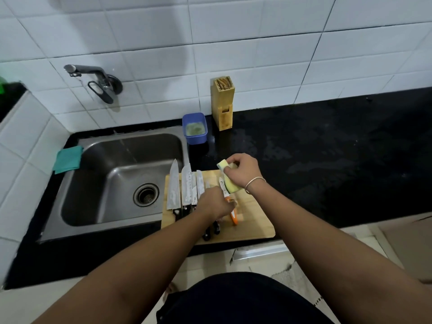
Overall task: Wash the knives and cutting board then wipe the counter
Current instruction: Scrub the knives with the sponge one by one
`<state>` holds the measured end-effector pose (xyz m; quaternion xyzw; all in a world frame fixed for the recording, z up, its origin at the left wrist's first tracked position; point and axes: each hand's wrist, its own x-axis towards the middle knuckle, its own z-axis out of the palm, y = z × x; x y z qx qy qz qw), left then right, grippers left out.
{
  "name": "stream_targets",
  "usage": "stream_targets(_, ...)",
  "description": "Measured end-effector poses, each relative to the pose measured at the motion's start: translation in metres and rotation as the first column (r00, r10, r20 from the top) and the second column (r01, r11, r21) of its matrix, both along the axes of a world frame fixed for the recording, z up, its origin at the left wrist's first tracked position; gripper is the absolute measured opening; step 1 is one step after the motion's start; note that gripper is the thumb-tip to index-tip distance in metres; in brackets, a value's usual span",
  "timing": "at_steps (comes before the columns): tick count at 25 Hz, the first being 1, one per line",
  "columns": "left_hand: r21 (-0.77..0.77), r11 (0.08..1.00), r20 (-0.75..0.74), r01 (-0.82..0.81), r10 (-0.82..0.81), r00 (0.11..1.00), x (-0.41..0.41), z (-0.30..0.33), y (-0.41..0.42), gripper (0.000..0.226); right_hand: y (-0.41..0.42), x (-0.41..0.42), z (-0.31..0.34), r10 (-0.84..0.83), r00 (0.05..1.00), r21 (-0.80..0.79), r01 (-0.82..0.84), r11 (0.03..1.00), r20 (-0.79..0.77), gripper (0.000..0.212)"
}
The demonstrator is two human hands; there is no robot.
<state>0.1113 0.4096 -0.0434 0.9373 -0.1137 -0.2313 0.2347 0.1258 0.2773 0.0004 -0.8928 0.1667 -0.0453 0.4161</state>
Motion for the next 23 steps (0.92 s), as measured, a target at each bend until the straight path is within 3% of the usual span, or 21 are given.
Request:
stream_targets(4, 0.065, 0.997, -0.156, -0.048, 0.058, 0.986, 0.004, -0.004, -0.011, 0.033, -0.007, 0.0, 0.005, 0.03, 0.999, -0.03, -0.029, 0.999, 0.045, 0.022)
stream_targets(6, -0.039, 0.986, -0.296, -0.163, 0.145, 0.944, 0.008, -0.002, -0.012, 0.019, -0.004, 0.004, 0.007, 0.028, 0.998, -0.037, -0.026, 0.999, 0.064, 0.023)
stream_targets(8, -0.189, 0.914, -0.46, -0.358, 0.24, 0.855, 0.014, 0.007, -0.008, 0.015, 0.004, 0.01, 0.013, 0.022, 0.993, -0.035, -0.018, 0.999, 0.114, 0.022)
stream_targets(12, -0.277, 0.792, -0.485, -0.544, 0.373, 0.791, 0.049, 0.033, 0.03, 0.019, 0.043, 0.032, 0.03, -0.008, 0.957, -0.009, 0.01, 1.0, 0.288, 0.021)
stream_targets(18, -0.338, 0.494, -0.526, -0.801, 0.606, 0.596, 0.116, 0.061, 0.15, 0.016, 0.142, 0.085, 0.048, -0.035, 0.929, 0.1, -0.003, 0.995, 0.368, 0.02)
stream_targets(23, -0.395, 0.153, -0.757, -0.906, 0.504, 0.416, 0.167, 0.072, 0.223, 0.024, 0.192, 0.116, 0.049, 0.098, 0.927, 0.032, -0.117, 0.993, 0.361, 0.02)
